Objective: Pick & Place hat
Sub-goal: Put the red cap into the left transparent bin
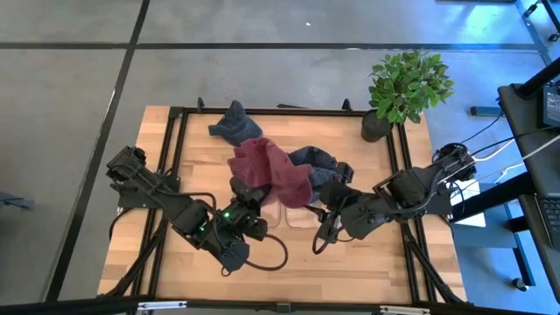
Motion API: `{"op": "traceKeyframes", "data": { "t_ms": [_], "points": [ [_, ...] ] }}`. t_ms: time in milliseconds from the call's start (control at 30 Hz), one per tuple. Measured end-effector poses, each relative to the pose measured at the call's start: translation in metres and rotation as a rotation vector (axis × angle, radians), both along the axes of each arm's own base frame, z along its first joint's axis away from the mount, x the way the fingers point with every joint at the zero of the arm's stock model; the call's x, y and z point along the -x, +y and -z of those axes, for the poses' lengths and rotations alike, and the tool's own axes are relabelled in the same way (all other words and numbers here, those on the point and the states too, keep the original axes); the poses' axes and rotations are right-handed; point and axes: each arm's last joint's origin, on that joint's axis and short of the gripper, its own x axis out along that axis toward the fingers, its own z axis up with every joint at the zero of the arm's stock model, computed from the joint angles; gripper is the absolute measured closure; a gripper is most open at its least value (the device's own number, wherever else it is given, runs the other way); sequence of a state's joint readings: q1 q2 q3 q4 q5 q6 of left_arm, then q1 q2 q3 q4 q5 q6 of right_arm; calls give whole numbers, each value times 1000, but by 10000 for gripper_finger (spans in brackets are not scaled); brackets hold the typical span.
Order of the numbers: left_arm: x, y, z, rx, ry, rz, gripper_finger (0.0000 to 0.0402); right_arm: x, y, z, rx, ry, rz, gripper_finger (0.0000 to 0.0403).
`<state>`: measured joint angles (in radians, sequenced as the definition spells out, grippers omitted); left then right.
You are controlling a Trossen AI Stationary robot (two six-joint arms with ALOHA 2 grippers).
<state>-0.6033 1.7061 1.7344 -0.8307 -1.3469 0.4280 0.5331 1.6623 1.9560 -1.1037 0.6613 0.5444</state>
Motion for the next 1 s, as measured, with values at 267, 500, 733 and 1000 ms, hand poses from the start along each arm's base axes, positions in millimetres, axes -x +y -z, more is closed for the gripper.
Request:
{"op": "traceKeyframes", "data": {
  "t_ms": [267, 500, 733, 1000],
  "points": [
    [1, -7, -5, -45, -23, -7, 399, -5, 3, -6, 1, -56, -56, 257],
    [1, -7, -5, -23, -42, -9, 386, -5, 4, -6, -20, -56, -53, 356],
    [2, -8, -5, 4, -55, 2, 384, -2, 2, -7, -10, -37, -84, 381],
    [29, -13, -24, 456, -37, 314, 380, 16, -7, -1, -15, 160, -163, 386]
  ]
}}
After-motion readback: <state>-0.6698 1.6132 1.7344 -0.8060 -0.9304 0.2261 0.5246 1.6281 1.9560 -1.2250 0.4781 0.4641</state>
